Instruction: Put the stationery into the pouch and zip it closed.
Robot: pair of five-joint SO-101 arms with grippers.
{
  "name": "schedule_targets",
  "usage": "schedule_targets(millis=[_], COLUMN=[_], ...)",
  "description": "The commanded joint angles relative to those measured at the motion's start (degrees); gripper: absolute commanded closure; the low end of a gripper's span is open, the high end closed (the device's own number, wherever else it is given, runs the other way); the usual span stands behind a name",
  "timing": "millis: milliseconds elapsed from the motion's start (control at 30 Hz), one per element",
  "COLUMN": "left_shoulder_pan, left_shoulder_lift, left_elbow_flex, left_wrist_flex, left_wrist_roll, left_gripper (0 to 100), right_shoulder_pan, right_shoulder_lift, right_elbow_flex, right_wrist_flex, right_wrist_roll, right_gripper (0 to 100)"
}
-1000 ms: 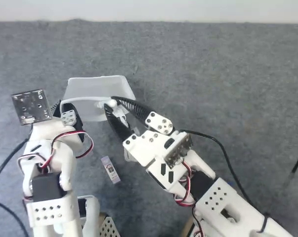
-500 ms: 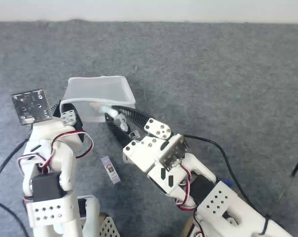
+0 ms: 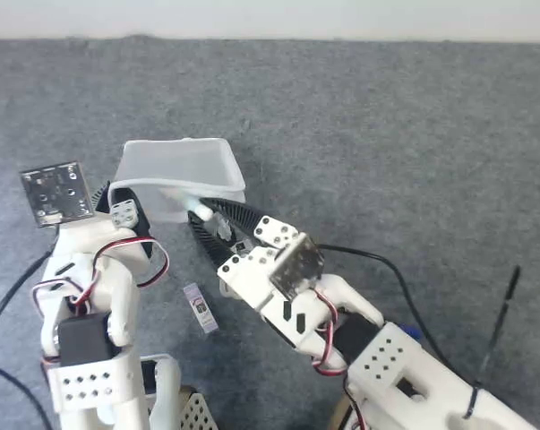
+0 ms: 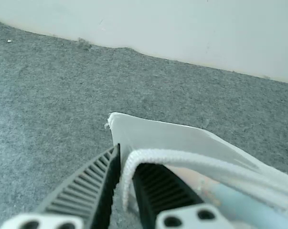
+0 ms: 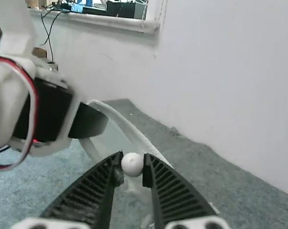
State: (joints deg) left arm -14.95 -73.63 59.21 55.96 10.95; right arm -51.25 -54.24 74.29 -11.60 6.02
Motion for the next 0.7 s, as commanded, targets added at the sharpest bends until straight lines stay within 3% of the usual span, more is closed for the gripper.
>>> schedule_targets(millis=[0,133,367,667], left_shoulder_pan=[0.2,0.2,0.1,-0.1], left_shoulder_lift=[-1.1,-1.1,-1.1,-1.5], left_elbow_flex=[-3.2,-3.2,-3.2,-3.3], left_wrist_flex=[-0.1,-0.1,-0.1,0.0], left_wrist_roll=[-0.4,-0.4,-0.4,-0.4], left_gripper=[99,99,99,99], right_shoulder_pan=[-0.6,-0.7,-0.7,0.2], right_shoulder_lift=[0.4,-2.7,-12.4,-14.0], right_elbow_flex=[-3.6,-3.8,-3.8,-4.4], right_wrist_flex=[1.0,6.0,13.9,17.7], right_wrist_roll=[1.0,0.6,0.6,1.1], right_gripper=[92.3,82.4,84.7,84.7])
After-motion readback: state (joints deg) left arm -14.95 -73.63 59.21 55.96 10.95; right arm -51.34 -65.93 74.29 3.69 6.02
